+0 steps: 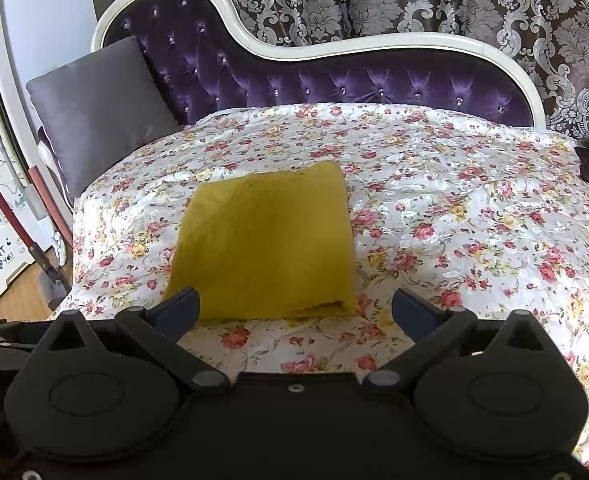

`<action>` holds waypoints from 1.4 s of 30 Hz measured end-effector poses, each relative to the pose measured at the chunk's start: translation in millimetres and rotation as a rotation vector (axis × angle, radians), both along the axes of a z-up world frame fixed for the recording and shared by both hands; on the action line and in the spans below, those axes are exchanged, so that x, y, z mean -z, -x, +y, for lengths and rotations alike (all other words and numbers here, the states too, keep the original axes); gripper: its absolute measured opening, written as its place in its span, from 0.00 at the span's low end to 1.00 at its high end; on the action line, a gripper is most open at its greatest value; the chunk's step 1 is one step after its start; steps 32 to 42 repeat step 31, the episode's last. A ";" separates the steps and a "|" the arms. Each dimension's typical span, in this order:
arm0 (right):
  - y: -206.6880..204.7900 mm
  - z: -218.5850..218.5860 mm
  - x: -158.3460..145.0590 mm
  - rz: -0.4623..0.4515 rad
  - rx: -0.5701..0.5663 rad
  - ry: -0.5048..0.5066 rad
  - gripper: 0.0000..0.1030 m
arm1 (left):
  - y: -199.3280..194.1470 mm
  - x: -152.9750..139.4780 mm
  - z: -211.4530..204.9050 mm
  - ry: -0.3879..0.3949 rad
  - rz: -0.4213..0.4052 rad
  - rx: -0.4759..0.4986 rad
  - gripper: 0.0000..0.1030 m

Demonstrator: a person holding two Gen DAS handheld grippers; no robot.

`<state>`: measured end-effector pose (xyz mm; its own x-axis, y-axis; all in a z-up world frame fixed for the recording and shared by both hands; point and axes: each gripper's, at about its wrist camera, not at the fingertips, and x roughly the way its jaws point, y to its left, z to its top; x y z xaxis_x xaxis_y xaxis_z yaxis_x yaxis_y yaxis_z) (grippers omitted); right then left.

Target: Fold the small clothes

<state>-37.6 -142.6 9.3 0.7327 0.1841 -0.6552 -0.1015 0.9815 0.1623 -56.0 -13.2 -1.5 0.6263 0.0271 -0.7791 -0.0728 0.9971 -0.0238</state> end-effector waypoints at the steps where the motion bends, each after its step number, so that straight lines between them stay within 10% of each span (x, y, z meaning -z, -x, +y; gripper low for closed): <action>1: 0.2 0.2 -0.2 -0.001 0.001 -0.001 0.99 | 0.3 0.4 -0.1 0.001 0.001 0.001 0.77; 42: -4.0 3.6 3.4 0.006 -0.005 0.001 0.99 | -3.9 0.5 -1.3 0.005 0.017 0.019 0.77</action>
